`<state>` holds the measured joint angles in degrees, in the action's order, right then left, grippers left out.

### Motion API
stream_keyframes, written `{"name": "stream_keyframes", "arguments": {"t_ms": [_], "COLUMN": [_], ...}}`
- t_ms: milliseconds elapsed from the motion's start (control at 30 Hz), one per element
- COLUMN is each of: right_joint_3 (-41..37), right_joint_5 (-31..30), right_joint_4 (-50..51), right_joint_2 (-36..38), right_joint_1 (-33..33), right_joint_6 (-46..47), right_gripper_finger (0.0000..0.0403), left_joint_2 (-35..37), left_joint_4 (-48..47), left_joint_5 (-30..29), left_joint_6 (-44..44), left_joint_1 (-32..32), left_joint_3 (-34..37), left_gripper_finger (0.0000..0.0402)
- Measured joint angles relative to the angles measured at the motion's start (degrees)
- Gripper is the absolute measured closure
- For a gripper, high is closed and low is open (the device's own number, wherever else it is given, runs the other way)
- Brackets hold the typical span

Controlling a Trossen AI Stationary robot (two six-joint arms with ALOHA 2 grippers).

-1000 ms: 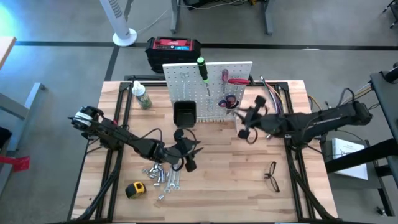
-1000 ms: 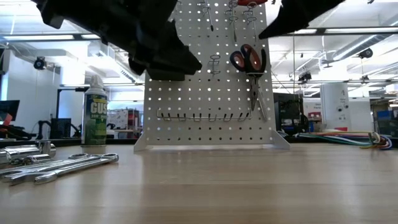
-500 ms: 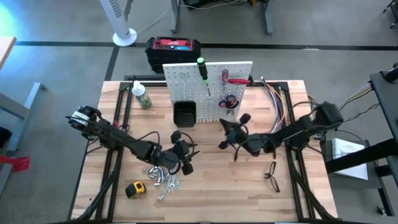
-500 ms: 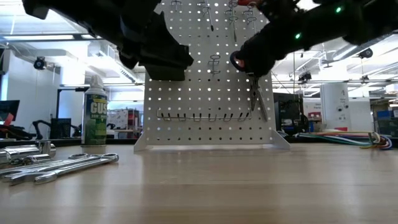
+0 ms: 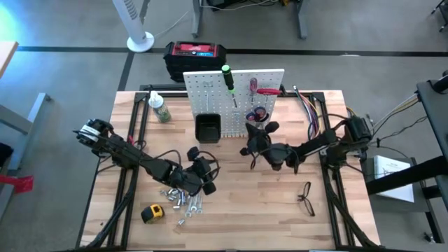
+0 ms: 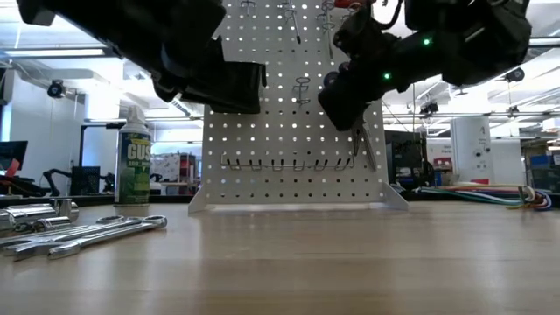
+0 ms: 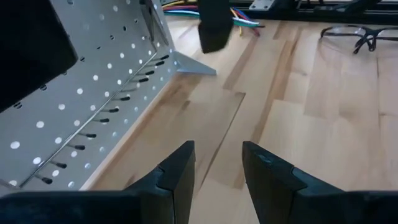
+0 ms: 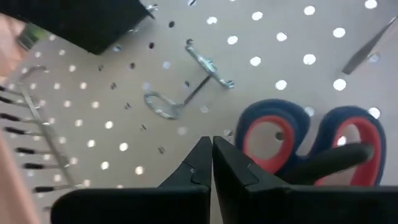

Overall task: Hang tools onto peg board
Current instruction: Hang the black pliers on the pegboard, then hang the left silver wrench on the pegboard

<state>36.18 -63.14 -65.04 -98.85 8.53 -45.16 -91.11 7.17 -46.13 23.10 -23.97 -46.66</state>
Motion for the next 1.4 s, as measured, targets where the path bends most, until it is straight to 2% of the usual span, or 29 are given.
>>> {"name": "stream_keyframes", "arguments": {"t_ms": [233, 467, 700, 900, 1100, 1167, 1267, 1400], "right_joint_3": [0.02, 1.65, 3.02, 3.02, 2.95, 2.09, -0.90, -6.13], "right_joint_5": [-0.24, -4.57, -4.69, -8.24, -12.21, -11.72, -6.56, 0.44], "right_joint_4": [-0.50, -3.42, -3.43, -3.41, -2.39, -0.26, 3.71, 13.57], "right_joint_2": [0.98, 1.27, 1.29, 3.66, 9.55, 12.02, 16.48, 24.69], "right_joint_1": [-1.44, -1.96, -1.33, 3.01, 8.95, 11.04, 13.83, 14.28], "right_joint_6": [-1.51, -5.88, -7.54, -11.50, -14.65, -14.74, -9.76, 6.27], "right_gripper_finger": [0.0403, 0.0403, 0.0403, 0.0403, 0.0403, 0.0403, 0.0403, 0.0403], "left_joint_2": [0.02, 0.02, 0.02, 0.02, 0.02, 0.02, 0.02, 0.40], "left_joint_4": [-0.63, -0.61, -0.60, -0.59, -0.52, -0.47, -0.32, -0.30], "left_joint_5": [-0.04, -0.47, -0.48, -0.48, -1.38, -1.38, -1.38, -1.36], "left_joint_6": [0.48, 3.48, 5.86, 6.74, 7.28, 7.51, 7.92, 8.03], "left_joint_1": [0.00, 0.00, -0.32, -1.05, -1.14, -1.14, -1.22, -1.51], "left_joint_3": [0.88, 2.82, 3.95, 4.07, 4.07, 4.07, 4.07, 4.07], "left_gripper_finger": [0.0278, 0.0278, 0.0278, 0.0278, 0.0278, 0.0278, 0.0278, 0.0278]}}
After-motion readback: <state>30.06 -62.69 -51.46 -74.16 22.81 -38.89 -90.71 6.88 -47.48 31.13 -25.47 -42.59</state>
